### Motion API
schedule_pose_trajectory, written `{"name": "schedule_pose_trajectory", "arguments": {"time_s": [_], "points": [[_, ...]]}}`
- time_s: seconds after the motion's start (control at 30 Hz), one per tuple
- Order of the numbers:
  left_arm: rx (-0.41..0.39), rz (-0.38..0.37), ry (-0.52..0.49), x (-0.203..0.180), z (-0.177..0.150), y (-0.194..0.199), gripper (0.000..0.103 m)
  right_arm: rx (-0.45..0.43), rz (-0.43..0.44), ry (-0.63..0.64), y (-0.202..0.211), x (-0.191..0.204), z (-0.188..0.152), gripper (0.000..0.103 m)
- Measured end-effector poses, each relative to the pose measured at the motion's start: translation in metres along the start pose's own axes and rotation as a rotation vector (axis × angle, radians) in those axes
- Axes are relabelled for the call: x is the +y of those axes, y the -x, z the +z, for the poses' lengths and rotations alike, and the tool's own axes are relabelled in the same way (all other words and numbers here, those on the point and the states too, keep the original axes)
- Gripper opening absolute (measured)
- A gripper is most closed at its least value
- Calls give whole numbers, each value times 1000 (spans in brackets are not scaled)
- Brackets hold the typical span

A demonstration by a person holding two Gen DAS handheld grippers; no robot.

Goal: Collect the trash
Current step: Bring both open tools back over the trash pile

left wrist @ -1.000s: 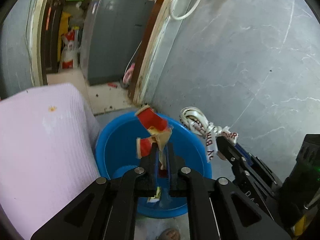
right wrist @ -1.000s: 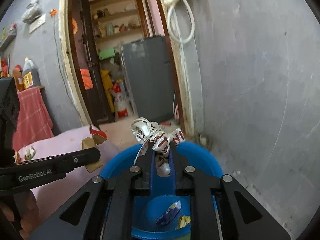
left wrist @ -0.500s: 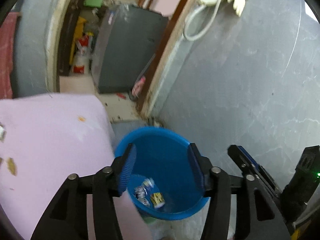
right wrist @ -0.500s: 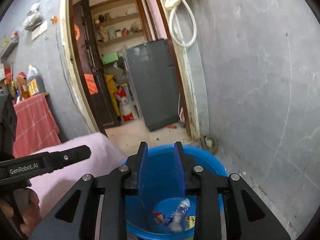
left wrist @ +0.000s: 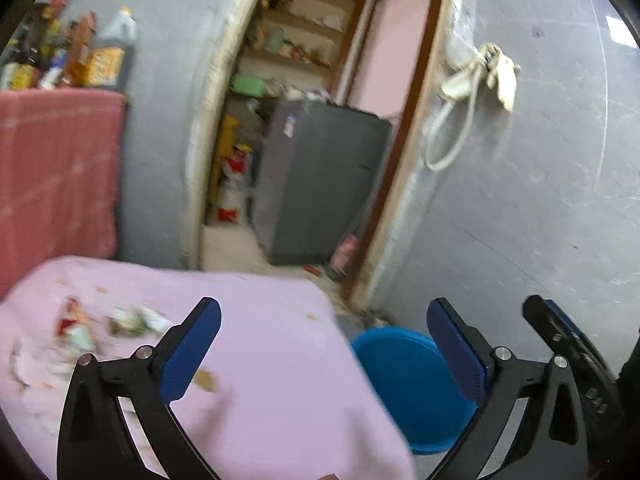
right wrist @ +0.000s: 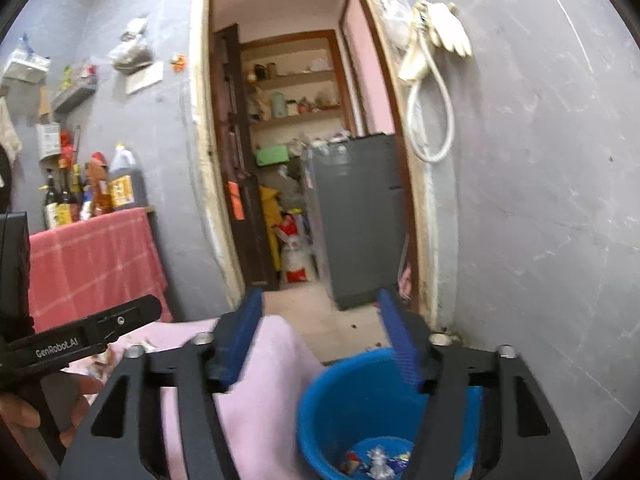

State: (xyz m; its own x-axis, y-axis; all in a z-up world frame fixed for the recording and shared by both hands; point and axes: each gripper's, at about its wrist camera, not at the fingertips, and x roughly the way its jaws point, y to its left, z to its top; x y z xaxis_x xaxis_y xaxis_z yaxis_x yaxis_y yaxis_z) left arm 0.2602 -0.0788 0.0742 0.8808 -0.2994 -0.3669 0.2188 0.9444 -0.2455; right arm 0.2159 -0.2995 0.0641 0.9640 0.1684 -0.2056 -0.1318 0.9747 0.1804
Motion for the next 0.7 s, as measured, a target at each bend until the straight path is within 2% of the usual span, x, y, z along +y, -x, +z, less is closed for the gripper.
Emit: {"name": "schedule_pose_trajectory", "arguments": {"time_s": [0.17,0.27,0.4,0.5,0.7], "points": [[-49,87,-15,33,-1,37,101,-23,77,3,1,34,1,87],[-75,138,-9,55,-2,57,101,-36,135,9,1,59,-2,103],[-126,218,16,91,-7,87,101,-51,200,29,-1,89,-6,103],[-136,261,31,113,-11,102,101,-38,257,46,-6,110,-12,103],[-78,287,78,153,-28,113,101,40,287,121,-25,146,-30,103]]}}
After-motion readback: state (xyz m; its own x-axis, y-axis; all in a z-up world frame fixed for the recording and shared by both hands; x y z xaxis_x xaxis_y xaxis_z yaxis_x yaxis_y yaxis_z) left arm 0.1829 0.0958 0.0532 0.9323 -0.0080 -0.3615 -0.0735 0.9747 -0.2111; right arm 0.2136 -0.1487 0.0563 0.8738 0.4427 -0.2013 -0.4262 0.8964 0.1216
